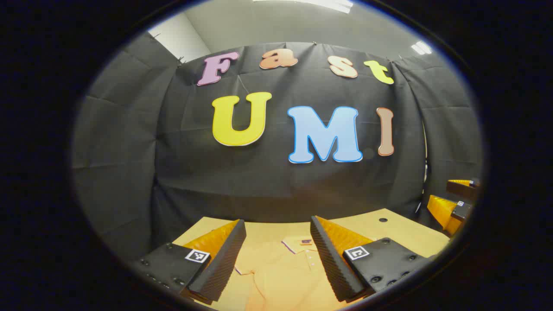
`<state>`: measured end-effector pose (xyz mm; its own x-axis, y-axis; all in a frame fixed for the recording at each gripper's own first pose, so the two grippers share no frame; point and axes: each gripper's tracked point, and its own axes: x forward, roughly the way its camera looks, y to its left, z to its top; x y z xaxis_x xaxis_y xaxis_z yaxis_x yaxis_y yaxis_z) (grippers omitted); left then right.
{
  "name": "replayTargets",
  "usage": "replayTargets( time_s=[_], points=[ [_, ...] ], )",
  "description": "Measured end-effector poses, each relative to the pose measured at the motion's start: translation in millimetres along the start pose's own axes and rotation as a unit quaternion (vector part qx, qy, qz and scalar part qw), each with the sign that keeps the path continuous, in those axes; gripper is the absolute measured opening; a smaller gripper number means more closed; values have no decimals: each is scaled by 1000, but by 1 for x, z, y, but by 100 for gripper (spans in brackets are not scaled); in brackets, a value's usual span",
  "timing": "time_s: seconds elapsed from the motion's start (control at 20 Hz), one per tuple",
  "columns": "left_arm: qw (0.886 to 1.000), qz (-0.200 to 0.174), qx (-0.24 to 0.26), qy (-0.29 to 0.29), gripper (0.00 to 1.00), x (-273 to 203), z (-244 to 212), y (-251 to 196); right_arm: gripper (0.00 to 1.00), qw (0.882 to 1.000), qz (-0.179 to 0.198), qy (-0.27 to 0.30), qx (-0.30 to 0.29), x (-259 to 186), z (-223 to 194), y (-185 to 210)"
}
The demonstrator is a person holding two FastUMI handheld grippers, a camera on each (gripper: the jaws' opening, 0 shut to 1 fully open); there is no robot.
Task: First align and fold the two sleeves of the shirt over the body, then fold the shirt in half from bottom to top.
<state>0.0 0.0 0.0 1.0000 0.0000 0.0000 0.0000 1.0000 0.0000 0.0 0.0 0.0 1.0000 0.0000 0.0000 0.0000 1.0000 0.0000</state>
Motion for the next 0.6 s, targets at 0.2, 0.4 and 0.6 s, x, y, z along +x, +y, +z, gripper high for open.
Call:
replayTargets(
  time_s=[0.2,0.4,0.6],
  points=[
    [1000,0,0,0,98,0,0,0,99,1000,0,0,0,0,0,0],
    [1000,0,0,0,97,0,0,0,99,1000,0,0,0,0,0,0],
    [1000,1,-2,2,97,-1,0,0,99,1000,0,1,-1,1,1,0]
  ],
)
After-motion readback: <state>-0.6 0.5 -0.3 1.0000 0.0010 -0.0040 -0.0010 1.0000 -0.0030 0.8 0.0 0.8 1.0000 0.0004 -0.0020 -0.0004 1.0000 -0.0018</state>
